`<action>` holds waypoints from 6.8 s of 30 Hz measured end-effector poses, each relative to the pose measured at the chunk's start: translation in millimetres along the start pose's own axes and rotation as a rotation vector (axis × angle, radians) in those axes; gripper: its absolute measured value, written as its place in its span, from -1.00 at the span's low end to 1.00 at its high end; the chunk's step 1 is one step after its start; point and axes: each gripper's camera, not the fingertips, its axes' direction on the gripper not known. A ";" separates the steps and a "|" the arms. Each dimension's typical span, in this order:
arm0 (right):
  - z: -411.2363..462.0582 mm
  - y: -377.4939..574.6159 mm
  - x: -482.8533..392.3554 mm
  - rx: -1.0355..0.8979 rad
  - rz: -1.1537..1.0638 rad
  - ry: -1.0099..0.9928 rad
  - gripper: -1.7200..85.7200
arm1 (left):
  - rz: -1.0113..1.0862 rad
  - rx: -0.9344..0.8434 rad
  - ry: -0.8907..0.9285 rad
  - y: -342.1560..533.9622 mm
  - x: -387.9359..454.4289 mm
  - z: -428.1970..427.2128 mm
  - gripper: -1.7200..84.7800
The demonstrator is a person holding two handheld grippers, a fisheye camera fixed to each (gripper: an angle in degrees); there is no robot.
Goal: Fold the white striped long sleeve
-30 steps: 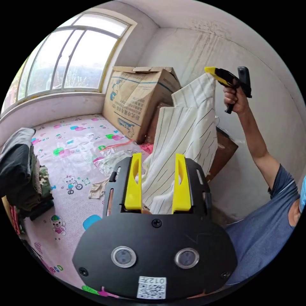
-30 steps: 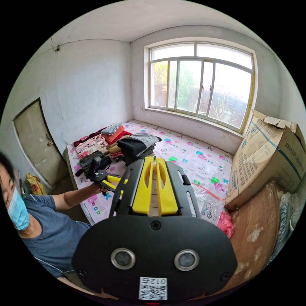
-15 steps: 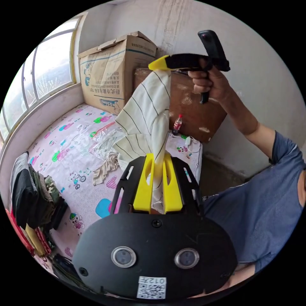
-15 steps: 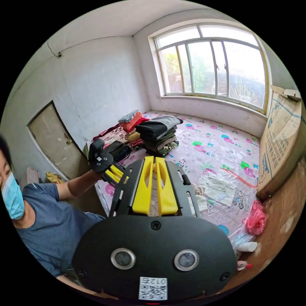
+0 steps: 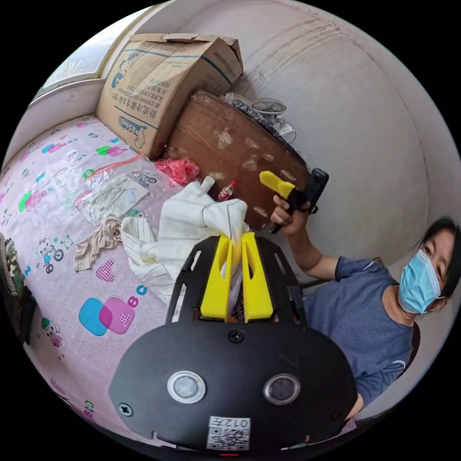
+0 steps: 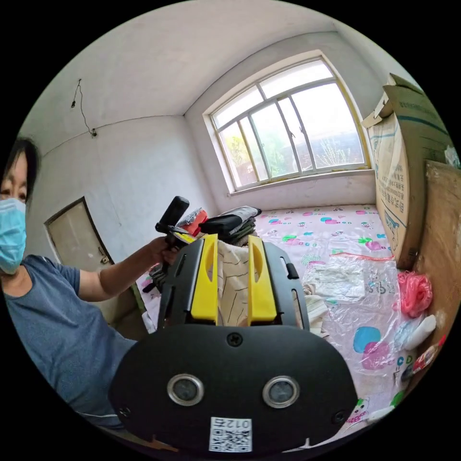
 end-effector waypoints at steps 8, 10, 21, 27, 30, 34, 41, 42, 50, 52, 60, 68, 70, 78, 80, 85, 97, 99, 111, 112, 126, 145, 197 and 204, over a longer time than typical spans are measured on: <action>95.7 46.1 -6.9 -0.171 0.144 -0.027 -0.66 | 0.025 -0.042 0.075 -39.3 -3.3 25.6 -0.83; 110.9 40.5 -21.3 -0.145 0.130 -0.010 -0.70 | 0.023 -0.041 0.075 -45.0 -2.7 26.4 -0.83; 188.8 -81.0 -126.4 -0.299 -0.197 0.221 -0.92 | -0.077 0.247 0.139 -22.3 -39.2 -36.6 -0.87; 234.5 -215.1 -187.2 -0.566 -0.492 0.419 -0.93 | -0.220 0.432 0.103 53.5 -113.4 -107.7 -0.91; 259.5 -281.7 -224.3 -0.674 -0.602 0.536 -0.94 | -0.304 0.449 0.119 87.2 -148.5 -114.9 -0.91; 274.9 -362.3 -296.9 -0.761 -0.779 0.612 -0.94 | -0.374 0.450 0.160 115.0 -179.8 -109.4 -0.90; 243.0 -467.8 -423.6 -0.717 -0.893 0.840 -0.94 | -0.274 0.430 0.080 96.5 -169.8 -134.6 -0.85; 239.3 -472.9 -434.2 -0.708 -0.904 0.854 -0.94 | -0.260 0.425 0.068 92.5 -166.7 -137.7 -0.84; 147.0 -515.2 -533.1 -0.467 -0.902 0.840 -0.94 | -0.022 0.391 -0.034 53.6 -92.4 -150.6 -0.68; 122.8 -516.6 -536.9 -0.402 -0.877 0.814 -0.94 | 0.058 0.388 -0.043 56.3 -67.3 -146.0 -0.61; 54.0 -503.9 -521.1 -0.279 -0.823 0.593 -0.94 | 0.482 0.520 0.215 126.3 55.6 -108.3 -0.47; -10.9 -485.5 -494.4 -0.163 -0.817 0.369 -0.93 | 0.479 0.509 0.522 95.7 132.4 -20.2 -0.49; -26.1 -479.0 -489.3 -0.173 -0.821 0.381 -0.93 | 0.522 0.470 0.517 84.0 165.0 -15.8 -0.70; -145.9 -433.3 -425.9 -0.022 -0.686 0.460 -0.93 | 0.497 0.664 0.050 121.9 219.5 -104.9 -0.95; -180.4 -412.8 -398.6 0.036 -0.639 0.449 -0.93 | 0.416 0.798 -0.088 154.9 216.6 -153.2 -0.95; -194.8 -375.9 -348.4 0.023 -0.608 0.446 -0.93 | 0.411 0.929 -0.471 214.6 275.2 -219.1 -0.95; -222.6 -215.6 -289.5 0.266 -0.559 0.399 -0.91 | 0.429 0.894 -1.363 318.1 459.1 -207.5 -0.94; -225.5 -193.2 -283.5 0.280 -0.533 0.353 -0.91 | 0.418 0.879 -1.444 329.8 476.5 -201.4 -0.94; -216.4 -153.5 -273.3 0.254 -0.504 0.268 -0.91 | 0.307 0.761 -1.679 354.2 493.2 -191.4 -0.93; -201.8 -153.0 -262.6 0.213 -0.481 0.284 -0.91 | 0.281 0.724 -1.661 346.1 475.2 -192.7 -0.93; 186.4 3.3 89.1 -0.715 0.118 0.537 -0.79 | -0.585 0.115 -1.028 196.8 -81.1 -126.3 -0.81; 96.2 450.7 -152.8 -1.085 0.172 0.035 -0.82 | -0.778 -0.151 -0.603 475.6 -125.5 -3.7 -0.88; 103.0 652.2 -625.9 -1.030 -0.261 -0.126 -0.95 | -0.466 -0.299 -0.661 544.4 -145.4 -98.0 -0.74; 89.2 642.4 -630.5 -1.012 -0.327 -0.149 -0.95 | -0.545 -0.317 -0.826 523.7 -130.7 -76.8 -0.74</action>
